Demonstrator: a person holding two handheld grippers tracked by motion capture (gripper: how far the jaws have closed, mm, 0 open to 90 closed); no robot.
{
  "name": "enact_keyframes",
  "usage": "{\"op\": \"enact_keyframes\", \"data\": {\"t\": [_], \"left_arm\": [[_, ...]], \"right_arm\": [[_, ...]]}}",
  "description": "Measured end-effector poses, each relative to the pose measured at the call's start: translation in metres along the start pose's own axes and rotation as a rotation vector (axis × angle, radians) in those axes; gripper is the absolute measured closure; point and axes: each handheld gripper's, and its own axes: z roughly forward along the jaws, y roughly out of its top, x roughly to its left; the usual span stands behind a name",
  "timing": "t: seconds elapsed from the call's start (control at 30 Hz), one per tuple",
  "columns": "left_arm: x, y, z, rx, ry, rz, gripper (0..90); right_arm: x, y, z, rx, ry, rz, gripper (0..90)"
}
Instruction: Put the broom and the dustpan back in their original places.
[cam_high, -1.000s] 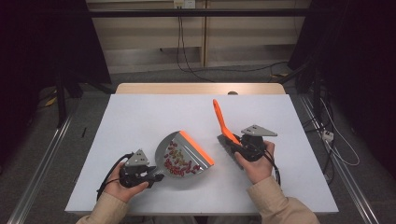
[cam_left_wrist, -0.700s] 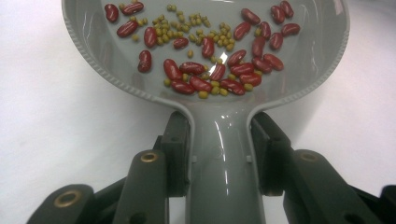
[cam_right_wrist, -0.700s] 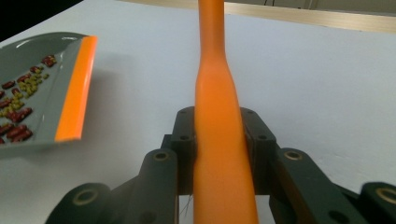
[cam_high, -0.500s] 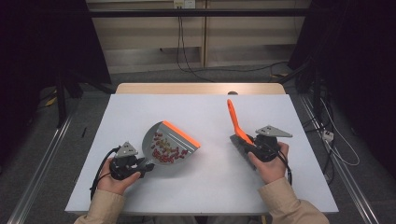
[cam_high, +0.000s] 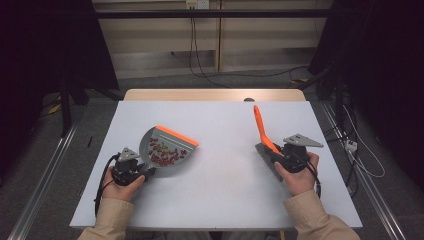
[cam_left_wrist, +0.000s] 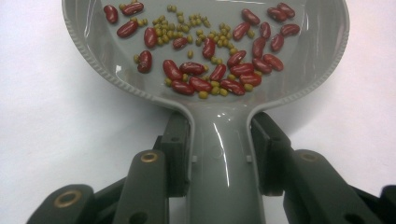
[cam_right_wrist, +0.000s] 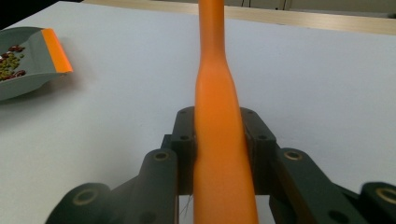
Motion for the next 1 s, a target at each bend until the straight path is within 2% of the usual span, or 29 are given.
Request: {"op": "enact_keyframes", "data": {"t": [0.1,0.2,0.33,0.6,0.67,1.0], "left_arm": [[0.003,0.000,0.001,0.003,0.016,-0.027,63.2],[0.007,0.000,0.001,0.004,0.053,-0.046,63.2],[0.013,-0.001,0.001,-0.003,0.072,-0.074,63.2],[0.019,0.000,0.003,0.006,0.102,-0.105,63.2],[0.019,0.000,0.004,0.015,0.115,-0.098,63.2],[0.020,0.001,0.007,0.013,0.146,-0.130,63.1]], "right_arm": [[-0.003,0.001,-0.001,-0.004,-0.009,0.004,71.0],[-0.008,0.001,-0.002,-0.002,-0.026,0.001,71.0],[-0.018,0.000,-0.005,0.001,-0.050,0.013,71.0],[-0.038,-0.002,-0.009,0.001,-0.102,0.031,71.0],[-0.042,-0.003,-0.011,0.004,-0.113,0.032,71.0],[-0.063,-0.009,-0.020,0.009,-0.190,0.029,71.0]]}}
